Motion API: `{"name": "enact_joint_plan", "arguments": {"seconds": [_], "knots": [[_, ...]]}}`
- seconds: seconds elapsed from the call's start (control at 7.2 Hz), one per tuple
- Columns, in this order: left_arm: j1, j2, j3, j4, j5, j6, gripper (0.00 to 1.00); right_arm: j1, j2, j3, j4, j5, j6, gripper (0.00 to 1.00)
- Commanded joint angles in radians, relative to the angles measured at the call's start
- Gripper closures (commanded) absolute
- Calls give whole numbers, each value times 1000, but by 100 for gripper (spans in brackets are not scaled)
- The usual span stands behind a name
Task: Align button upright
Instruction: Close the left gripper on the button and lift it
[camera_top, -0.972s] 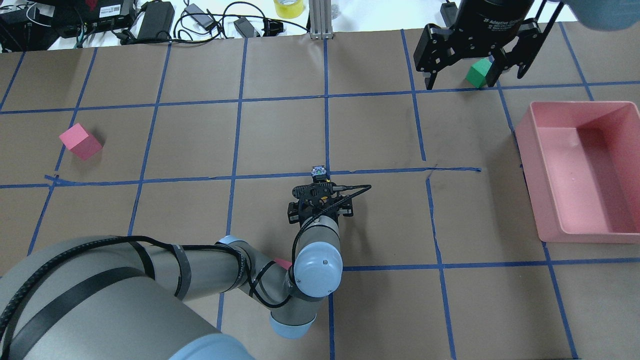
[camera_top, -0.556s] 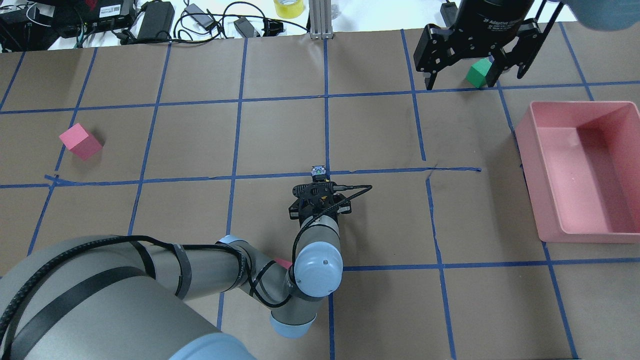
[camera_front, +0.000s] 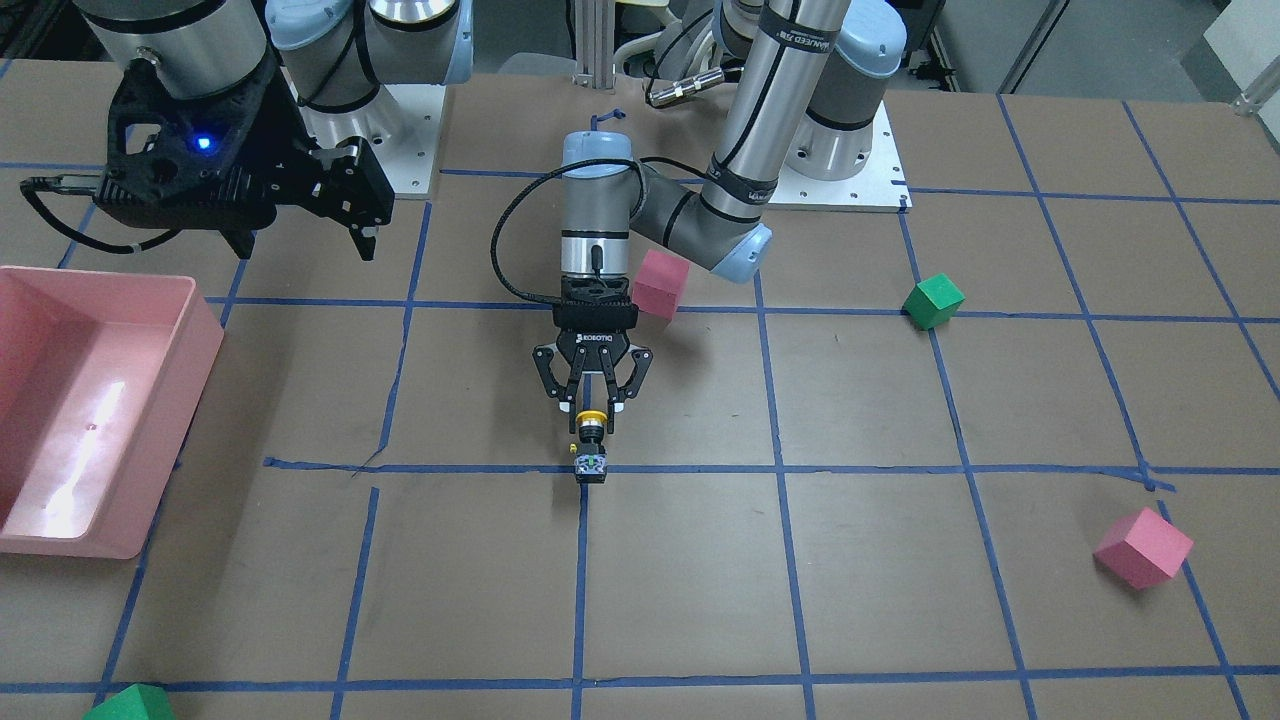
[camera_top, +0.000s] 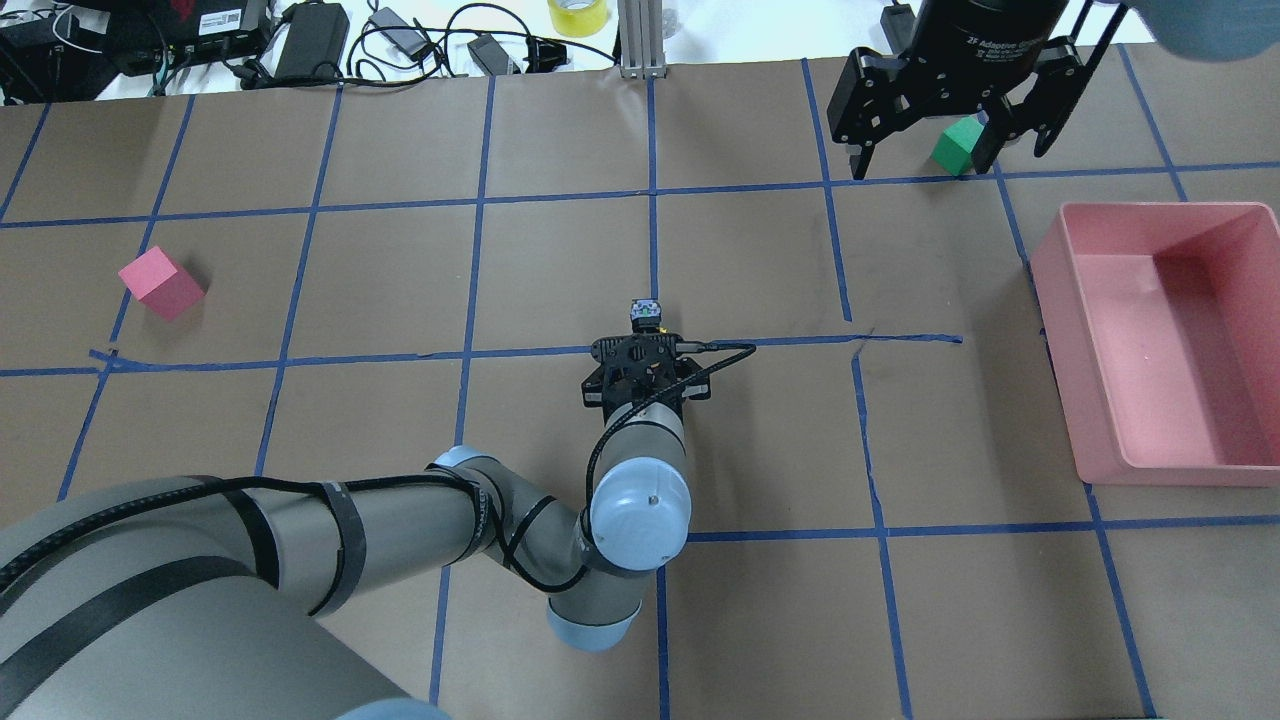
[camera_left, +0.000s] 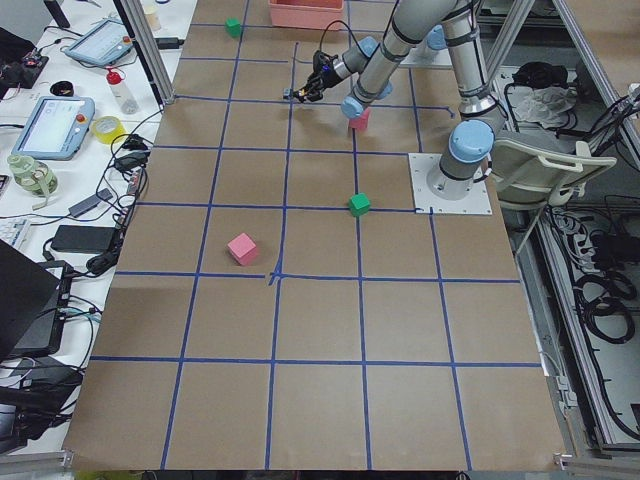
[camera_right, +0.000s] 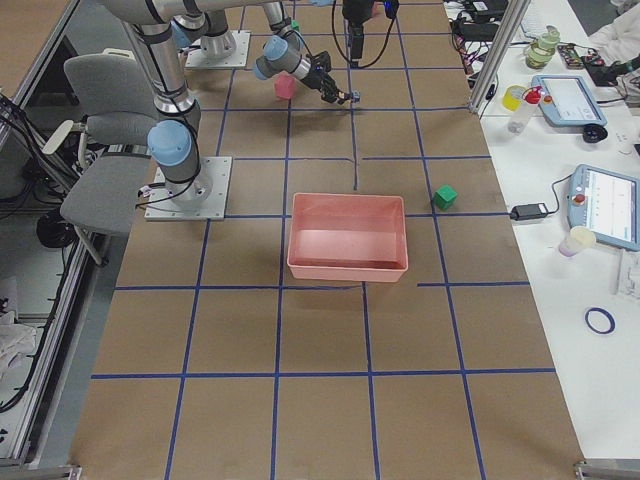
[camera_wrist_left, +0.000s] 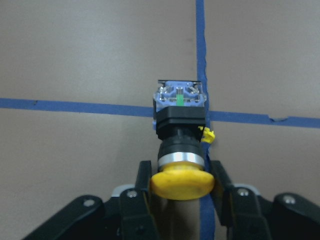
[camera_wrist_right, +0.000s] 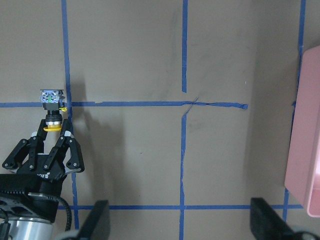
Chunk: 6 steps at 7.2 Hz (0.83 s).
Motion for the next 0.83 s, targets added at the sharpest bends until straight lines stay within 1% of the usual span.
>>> {"name": "enact_joint_plan", "arguments": {"seconds": [0.0,0.14,0.28,0.42,0.56,0.69], "knots": [[59,54,104,-295,-59,27,98,0,1,0,0,0,-2,1],[126,77,139,-425,-189,25,98,0,1,0,0,0,-6,1],[186,106,158,-563,-270,-8,98,0,1,0,0,0,-8,1],[227,150,184,-719,-399,-119,98,0,1,0,0,0,-8,1],[249,195,256,-922,-496,-227,99,0,1,0,0,-1,-8,1],[276,215,343,-1120,-615,-349,98,0,1,0,0,0,-8,1]]}}
